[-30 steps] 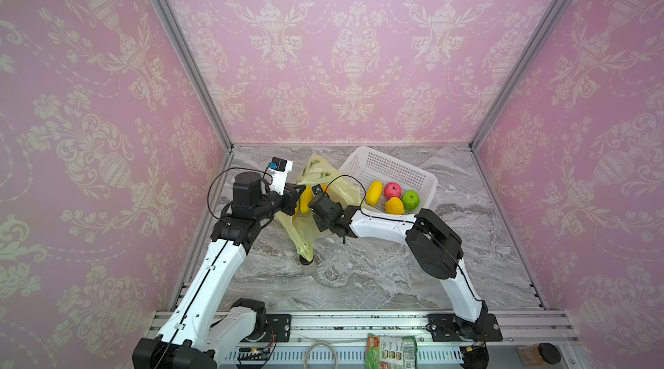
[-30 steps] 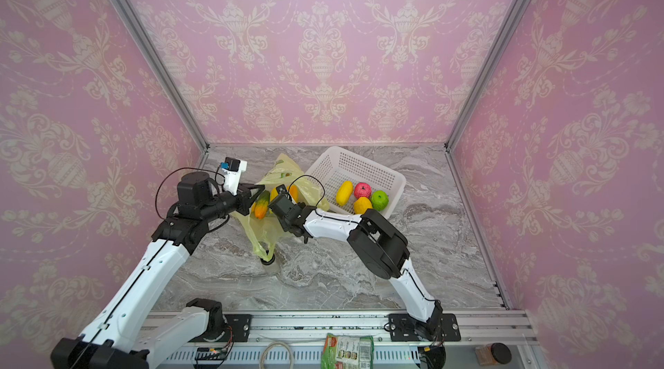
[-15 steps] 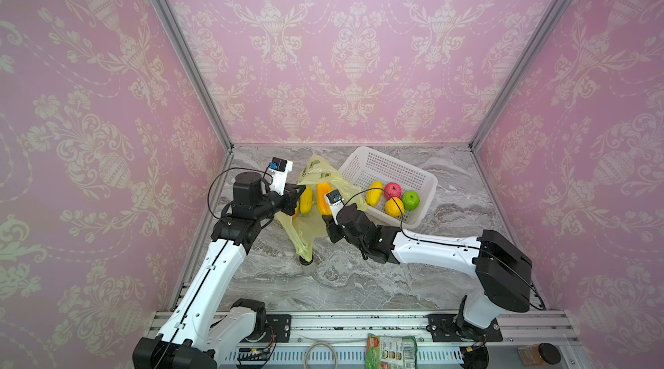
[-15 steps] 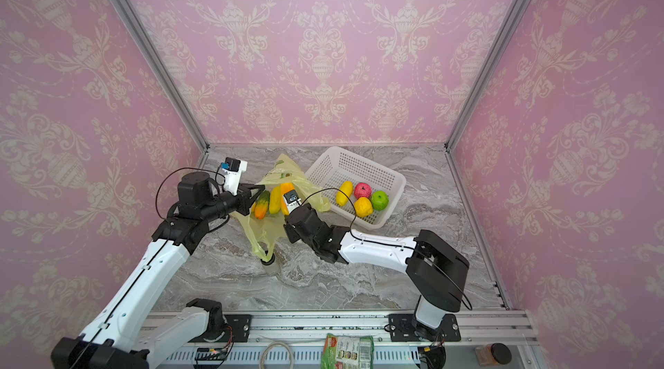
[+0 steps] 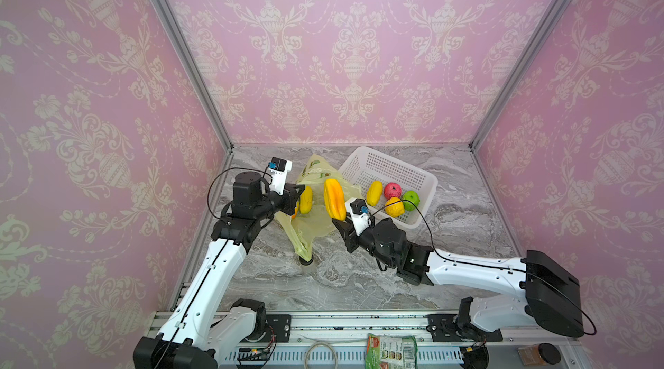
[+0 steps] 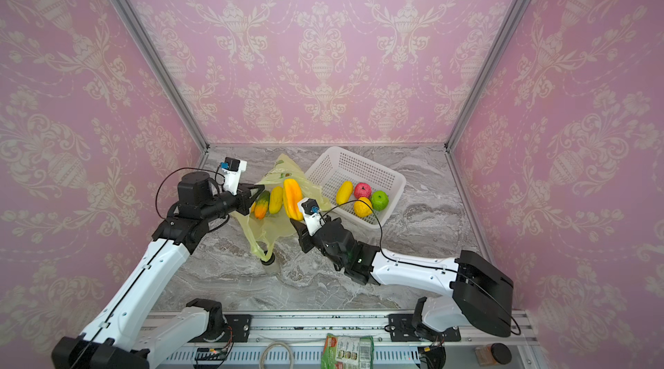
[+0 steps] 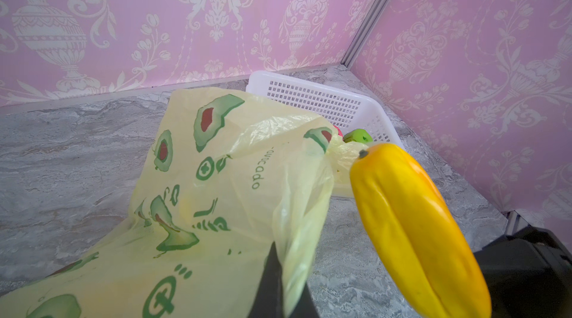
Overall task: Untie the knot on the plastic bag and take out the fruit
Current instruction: 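Lift the orange papaya out of the bag toward the basket, then lower the papaya into the basket and open the right gripper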
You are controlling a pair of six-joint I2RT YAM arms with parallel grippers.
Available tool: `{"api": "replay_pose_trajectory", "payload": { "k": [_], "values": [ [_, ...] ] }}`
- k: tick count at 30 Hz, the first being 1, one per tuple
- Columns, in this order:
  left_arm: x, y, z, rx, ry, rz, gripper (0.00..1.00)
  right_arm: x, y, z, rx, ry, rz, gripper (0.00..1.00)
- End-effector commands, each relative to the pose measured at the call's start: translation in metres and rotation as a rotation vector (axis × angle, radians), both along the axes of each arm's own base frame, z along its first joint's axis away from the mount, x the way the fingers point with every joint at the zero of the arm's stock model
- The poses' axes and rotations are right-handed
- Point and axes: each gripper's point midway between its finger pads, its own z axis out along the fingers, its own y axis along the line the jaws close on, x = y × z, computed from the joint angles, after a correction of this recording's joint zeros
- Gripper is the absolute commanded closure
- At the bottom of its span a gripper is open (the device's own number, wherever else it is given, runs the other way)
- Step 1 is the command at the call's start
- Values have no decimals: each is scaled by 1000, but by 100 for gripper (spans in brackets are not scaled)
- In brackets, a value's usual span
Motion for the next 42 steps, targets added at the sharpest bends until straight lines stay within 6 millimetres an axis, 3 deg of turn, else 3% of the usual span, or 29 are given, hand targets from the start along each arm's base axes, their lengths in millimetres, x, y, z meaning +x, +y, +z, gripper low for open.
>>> {"api": "replay_pose_trajectory", "payload": {
  "k": [1,5,10,14,18,22,27,32,36,42],
  "values": [
    [1,-1,4,-21,6,-7,100,-5,-21,26,88,-100,-35,83],
    [1,-1,4,-24,8,-10,100,-11,-57,38,166,-166,-106,87],
    [1,-1,4,-24,8,-9,100,2,-115,38,221,-197,-333,90],
    [1,-1,5,-24,6,-11,100,30,-156,18,226,-111,-519,89],
    [1,-2,4,-25,8,-13,100,70,-189,-18,230,97,-637,89],
    [1,-1,4,-24,8,-11,100,101,-194,-51,227,250,-635,90],
    [1,-2,4,-24,10,-15,100,134,-179,-90,155,425,-589,90],
    [1,-2,4,-25,10,-14,100,158,-169,-129,189,576,-567,89],
    [1,-2,4,-26,10,-16,100,166,-173,-144,221,589,-575,76],
    [1,-3,4,-30,11,-18,100,167,-178,-145,207,571,-595,53]
  ]
}}
